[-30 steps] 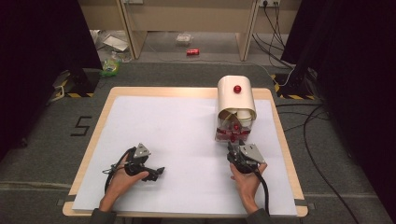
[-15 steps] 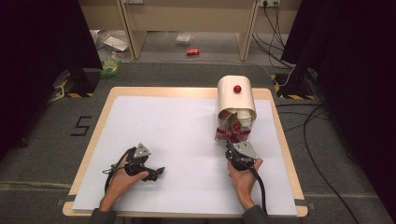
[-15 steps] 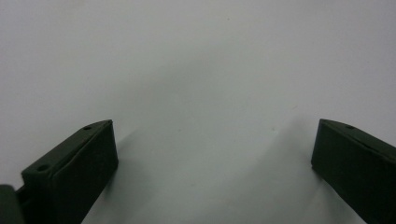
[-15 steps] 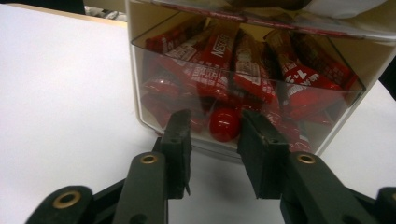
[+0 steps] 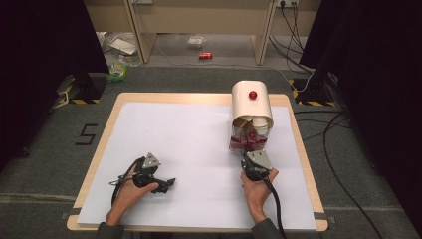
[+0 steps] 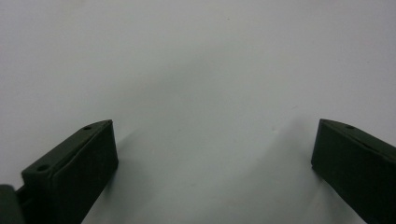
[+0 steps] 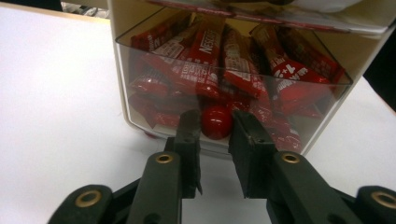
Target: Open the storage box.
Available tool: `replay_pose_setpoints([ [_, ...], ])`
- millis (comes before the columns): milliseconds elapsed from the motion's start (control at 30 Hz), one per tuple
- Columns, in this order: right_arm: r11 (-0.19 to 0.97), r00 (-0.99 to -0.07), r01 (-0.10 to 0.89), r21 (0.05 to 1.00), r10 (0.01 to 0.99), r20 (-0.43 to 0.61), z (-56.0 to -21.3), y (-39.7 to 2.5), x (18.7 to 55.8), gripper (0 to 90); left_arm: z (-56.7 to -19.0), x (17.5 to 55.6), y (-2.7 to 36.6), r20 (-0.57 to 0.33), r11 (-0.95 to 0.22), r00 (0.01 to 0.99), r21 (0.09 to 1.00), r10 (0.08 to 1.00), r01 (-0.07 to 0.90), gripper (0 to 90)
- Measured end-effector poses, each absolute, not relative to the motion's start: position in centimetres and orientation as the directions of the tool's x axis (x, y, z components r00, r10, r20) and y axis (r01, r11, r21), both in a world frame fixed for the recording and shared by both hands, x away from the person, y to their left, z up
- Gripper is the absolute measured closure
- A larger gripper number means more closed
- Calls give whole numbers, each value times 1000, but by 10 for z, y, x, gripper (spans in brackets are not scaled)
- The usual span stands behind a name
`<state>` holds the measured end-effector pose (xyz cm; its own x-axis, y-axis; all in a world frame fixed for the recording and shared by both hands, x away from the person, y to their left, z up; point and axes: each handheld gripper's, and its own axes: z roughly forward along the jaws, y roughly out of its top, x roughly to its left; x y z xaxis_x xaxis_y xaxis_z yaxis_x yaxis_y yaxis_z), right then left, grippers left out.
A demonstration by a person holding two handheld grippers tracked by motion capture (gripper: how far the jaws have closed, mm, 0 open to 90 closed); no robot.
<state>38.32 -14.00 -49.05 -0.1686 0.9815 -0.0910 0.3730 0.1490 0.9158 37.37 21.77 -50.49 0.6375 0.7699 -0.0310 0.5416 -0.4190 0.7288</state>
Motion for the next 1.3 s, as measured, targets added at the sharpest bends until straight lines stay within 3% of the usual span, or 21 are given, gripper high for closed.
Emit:
replay_pose_setpoints([
  [200,119,-153,377,919,986,-65,-491,-139,384,729,-505,374,218,-31,-420,637,728,770,542,0],
  [767,194,-204,373,907,971,-124,-490,-143,383,740,-505,374,218,-32,-418,637,729,770,542,0],
  [1300,187,-206,366,912,972,-117,-491,-143,376,740,-505,374,218,-32,-417,637,730,770,541,0],
])
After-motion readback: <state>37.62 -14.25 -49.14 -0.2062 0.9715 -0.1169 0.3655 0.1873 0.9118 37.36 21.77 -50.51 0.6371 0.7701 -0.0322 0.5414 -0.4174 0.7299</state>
